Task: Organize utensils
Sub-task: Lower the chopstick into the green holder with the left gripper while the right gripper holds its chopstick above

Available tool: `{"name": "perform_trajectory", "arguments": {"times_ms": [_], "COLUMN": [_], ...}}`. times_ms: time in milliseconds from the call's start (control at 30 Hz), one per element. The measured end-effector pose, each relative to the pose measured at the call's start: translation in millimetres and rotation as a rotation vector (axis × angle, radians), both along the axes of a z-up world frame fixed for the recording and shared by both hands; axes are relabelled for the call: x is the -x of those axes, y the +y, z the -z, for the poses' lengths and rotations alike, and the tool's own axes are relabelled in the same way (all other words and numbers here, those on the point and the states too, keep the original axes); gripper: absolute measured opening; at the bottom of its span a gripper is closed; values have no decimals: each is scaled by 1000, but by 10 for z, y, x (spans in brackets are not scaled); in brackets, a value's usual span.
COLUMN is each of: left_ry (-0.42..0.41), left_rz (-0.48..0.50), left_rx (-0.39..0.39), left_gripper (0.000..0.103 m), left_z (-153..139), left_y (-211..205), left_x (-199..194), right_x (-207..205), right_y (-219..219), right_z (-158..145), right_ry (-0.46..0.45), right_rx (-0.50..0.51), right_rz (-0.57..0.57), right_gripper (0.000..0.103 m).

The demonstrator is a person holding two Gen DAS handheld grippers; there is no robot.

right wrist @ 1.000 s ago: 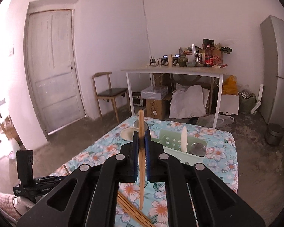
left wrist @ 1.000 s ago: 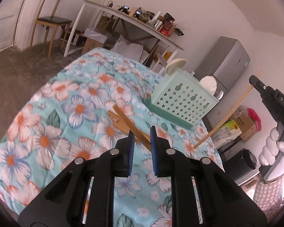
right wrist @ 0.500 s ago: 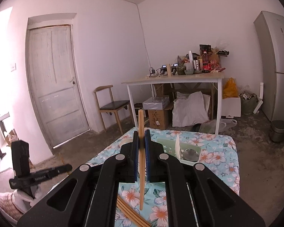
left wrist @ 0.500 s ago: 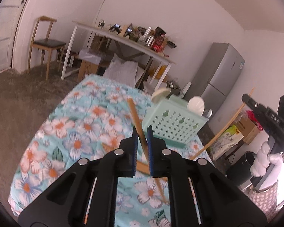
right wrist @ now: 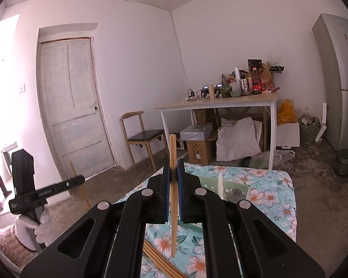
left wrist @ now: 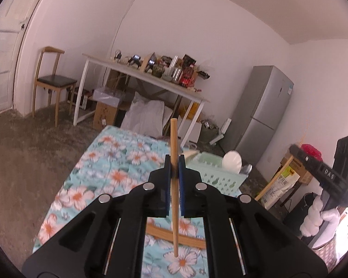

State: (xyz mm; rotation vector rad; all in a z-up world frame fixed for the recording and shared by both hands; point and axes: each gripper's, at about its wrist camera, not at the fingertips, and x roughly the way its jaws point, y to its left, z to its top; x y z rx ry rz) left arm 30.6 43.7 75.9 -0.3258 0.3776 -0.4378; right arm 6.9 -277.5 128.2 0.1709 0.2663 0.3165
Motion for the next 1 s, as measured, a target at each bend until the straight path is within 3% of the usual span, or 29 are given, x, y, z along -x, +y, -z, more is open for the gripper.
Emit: {"name": "perform_trajectory", "arguments": {"times_ms": [300, 567, 767, 1000], "left_ry": [-141, -251, -267, -185], "left_rz": [10, 45, 37, 33], "left_rx": [33, 54, 36, 16], "left_gripper": [5, 5, 5, 5], "left_z": [-502, -927, -1002, -792], "left_y": [-59, -347, -689, -1014], "left_x": [-120, -422, -801, -1298], "right_x": [76, 102, 51, -5], "right_y": [-27, -112, -170, -260], "right_z": [-85, -86, -72, -32], "right_ry": [-29, -44, -43, -32], "right_rx": [-9, -20, -32, -39], "right_rz": [-2, 7, -4, -6], "right_gripper": [6, 6, 6, 6]}}
